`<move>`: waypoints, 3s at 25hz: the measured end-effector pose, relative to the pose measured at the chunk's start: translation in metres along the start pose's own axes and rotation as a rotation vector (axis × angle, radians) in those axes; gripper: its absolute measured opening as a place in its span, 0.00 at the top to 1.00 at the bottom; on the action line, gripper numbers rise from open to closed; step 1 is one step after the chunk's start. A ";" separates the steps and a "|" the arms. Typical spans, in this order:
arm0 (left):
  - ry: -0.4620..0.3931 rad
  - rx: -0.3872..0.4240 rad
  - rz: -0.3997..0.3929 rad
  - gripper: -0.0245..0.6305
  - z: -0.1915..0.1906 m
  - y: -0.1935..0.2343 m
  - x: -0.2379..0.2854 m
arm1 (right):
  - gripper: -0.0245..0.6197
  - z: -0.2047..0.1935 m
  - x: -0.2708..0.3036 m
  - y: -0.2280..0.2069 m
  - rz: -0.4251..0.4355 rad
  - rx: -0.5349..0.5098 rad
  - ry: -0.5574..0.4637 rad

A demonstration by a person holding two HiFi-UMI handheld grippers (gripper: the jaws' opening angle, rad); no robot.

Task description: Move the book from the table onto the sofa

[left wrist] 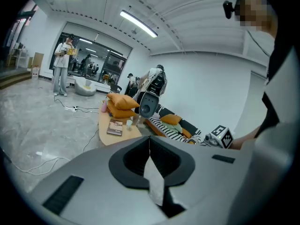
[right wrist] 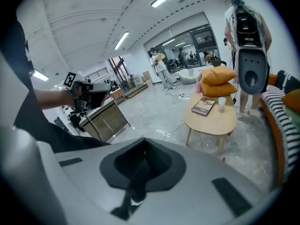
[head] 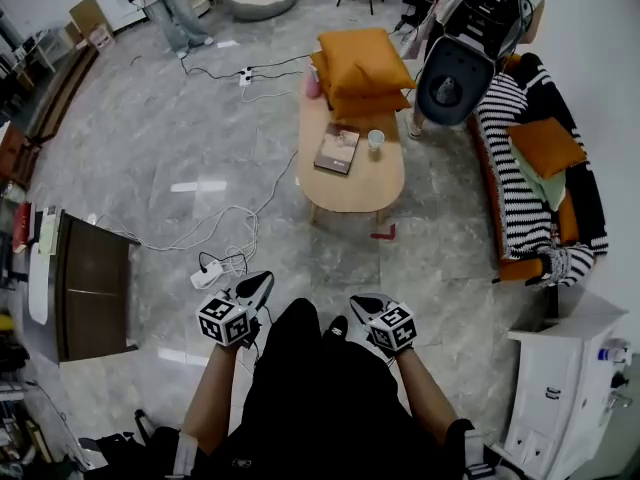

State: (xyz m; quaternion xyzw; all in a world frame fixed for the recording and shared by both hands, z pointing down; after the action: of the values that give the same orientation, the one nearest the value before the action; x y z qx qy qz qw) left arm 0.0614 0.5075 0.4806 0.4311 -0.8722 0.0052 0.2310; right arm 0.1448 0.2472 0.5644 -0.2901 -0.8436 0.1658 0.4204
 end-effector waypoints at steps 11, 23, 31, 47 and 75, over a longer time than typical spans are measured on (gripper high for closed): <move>0.019 -0.013 -0.086 0.94 0.006 0.048 0.054 | 0.95 0.042 0.028 -0.023 -0.070 0.016 0.011; 0.089 -0.022 -0.280 0.94 0.043 0.180 0.141 | 0.95 0.157 0.129 -0.045 -0.145 0.066 -0.006; 0.122 0.000 -0.399 0.94 0.057 0.211 0.178 | 0.95 0.201 0.162 -0.047 -0.161 0.040 0.051; 0.241 -0.218 -0.264 0.94 0.033 0.268 0.226 | 0.95 0.298 0.223 -0.139 -0.099 0.006 0.110; 0.538 -0.577 -0.328 0.94 -0.151 0.419 0.474 | 0.57 0.288 0.407 -0.485 -0.433 0.609 -0.007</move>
State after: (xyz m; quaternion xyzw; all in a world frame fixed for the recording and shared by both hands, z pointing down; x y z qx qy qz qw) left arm -0.4418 0.4468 0.8886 0.4652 -0.6667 -0.1635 0.5590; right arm -0.4518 0.1160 0.8972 0.0339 -0.7989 0.3175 0.5097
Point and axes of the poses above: the fingertips, and each gripper's own axes: x forward along the fingers, y to its left, z out of its top, the point moved 6 cm from there along -x, backward along the fingers, and after that the axes turned 14 degrees about x, right-handed, at the moved point
